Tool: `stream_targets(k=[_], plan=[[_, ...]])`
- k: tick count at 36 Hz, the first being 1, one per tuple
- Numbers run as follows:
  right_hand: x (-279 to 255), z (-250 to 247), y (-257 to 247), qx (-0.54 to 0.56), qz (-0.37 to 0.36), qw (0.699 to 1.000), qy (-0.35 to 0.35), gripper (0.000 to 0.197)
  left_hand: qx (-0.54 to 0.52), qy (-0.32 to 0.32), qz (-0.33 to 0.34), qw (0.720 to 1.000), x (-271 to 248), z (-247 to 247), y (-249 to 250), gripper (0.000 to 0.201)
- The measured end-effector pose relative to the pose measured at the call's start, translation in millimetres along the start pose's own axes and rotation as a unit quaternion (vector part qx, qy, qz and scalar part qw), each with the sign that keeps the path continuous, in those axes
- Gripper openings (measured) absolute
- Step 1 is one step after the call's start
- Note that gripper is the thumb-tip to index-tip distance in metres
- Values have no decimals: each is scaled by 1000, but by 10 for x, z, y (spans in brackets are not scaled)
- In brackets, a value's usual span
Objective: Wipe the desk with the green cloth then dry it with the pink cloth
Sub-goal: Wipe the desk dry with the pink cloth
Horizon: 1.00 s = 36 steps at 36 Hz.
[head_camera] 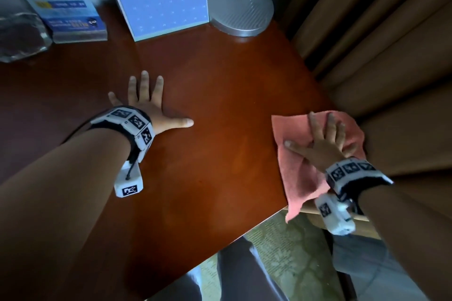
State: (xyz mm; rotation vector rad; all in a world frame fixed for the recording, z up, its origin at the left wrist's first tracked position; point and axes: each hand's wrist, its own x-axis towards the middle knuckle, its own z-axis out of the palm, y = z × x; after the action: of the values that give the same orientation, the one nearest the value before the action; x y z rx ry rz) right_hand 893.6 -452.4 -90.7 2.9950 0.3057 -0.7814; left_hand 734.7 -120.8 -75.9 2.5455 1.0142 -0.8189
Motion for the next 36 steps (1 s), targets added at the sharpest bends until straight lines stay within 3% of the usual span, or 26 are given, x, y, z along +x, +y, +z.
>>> stream_targets(k=[5, 9, 16, 21, 27, 36], plan=[[115, -78, -454, 12, 5, 1000, -22, 112, 1, 3, 0, 1000, 38, 13, -3, 130], [159, -85, -836, -2, -51, 998, -29, 108, 1, 5, -2, 1000, 55, 27, 0, 130], [167, -24, -1312, -42, -159, 986, -24, 81, 3, 19, -9, 1000, 78, 54, 11, 130], [325, -93, -1242, -52, -165, 985, -25, 73, 3, 14, -8, 1000, 47, 39, 14, 128], [469, -172, -933, -16, -89, 996, -3, 68, 7, 11, -5, 1000, 48, 27, 4, 126], [178, 21, -307, -5, -43, 999, 17, 69, 8, 14, -7, 1000, 52, 36, -2, 127]])
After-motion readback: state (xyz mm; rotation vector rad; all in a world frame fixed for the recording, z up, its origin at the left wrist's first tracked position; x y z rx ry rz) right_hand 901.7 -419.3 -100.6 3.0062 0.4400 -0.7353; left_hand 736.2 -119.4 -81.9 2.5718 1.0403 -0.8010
